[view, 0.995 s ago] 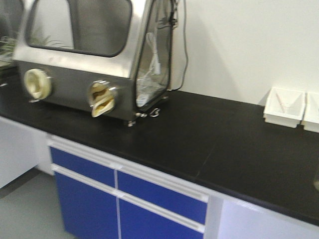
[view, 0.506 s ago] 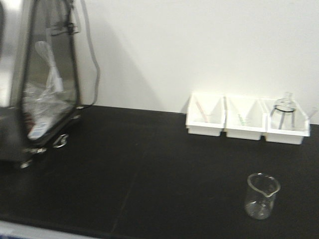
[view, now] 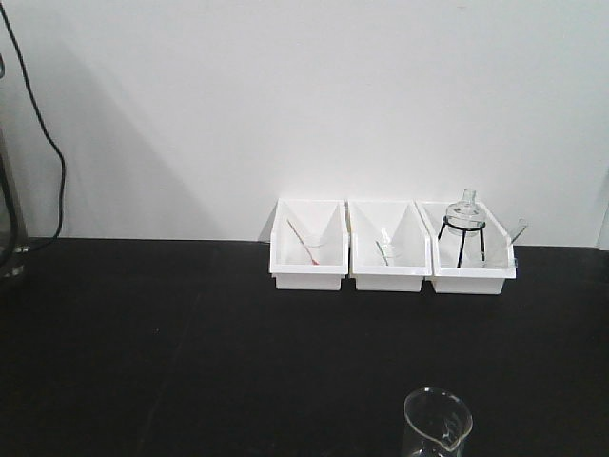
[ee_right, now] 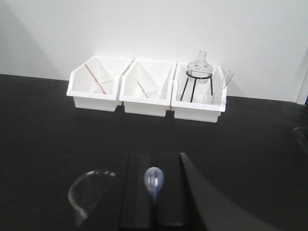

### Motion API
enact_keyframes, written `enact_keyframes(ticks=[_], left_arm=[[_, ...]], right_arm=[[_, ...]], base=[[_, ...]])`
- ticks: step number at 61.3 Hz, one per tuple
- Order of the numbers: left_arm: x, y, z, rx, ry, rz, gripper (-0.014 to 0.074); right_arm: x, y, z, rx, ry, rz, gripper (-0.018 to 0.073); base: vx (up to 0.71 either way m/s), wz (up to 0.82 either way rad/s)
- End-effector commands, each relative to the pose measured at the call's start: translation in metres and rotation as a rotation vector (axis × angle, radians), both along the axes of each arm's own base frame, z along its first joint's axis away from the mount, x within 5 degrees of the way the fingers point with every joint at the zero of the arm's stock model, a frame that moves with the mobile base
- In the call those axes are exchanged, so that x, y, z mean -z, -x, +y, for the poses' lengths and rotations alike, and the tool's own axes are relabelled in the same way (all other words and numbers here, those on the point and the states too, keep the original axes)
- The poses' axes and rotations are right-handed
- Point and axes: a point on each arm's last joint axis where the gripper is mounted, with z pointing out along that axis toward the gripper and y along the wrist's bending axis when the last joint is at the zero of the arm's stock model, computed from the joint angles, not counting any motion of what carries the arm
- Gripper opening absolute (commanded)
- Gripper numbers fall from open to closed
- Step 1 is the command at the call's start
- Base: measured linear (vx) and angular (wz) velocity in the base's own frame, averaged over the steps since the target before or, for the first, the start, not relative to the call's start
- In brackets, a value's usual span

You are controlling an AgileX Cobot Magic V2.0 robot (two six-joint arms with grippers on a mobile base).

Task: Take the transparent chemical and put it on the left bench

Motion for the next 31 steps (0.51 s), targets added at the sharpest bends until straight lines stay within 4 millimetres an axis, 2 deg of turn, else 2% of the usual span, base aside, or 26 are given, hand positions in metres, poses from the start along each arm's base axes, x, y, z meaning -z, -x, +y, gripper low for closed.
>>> enact_keyframes(ticks=[1, 31], left_arm=[[-0.0027, 0.0015, 0.0002, 0.001, 0.014, -0.081, -0.0003], [-0.0027, 0.0015, 0.0002, 0.001, 0.014, -0.081, -0.0003]], right_arm=[[-0.0180, -0.0002, 0.0006, -0.011, 0.000, -0.113, -0.0004], [-0.0180, -0.0002, 0.0006, -0.011, 0.000, -0.113, -0.0004]], base=[[0.27, -0.13], [0.19, -0.08]])
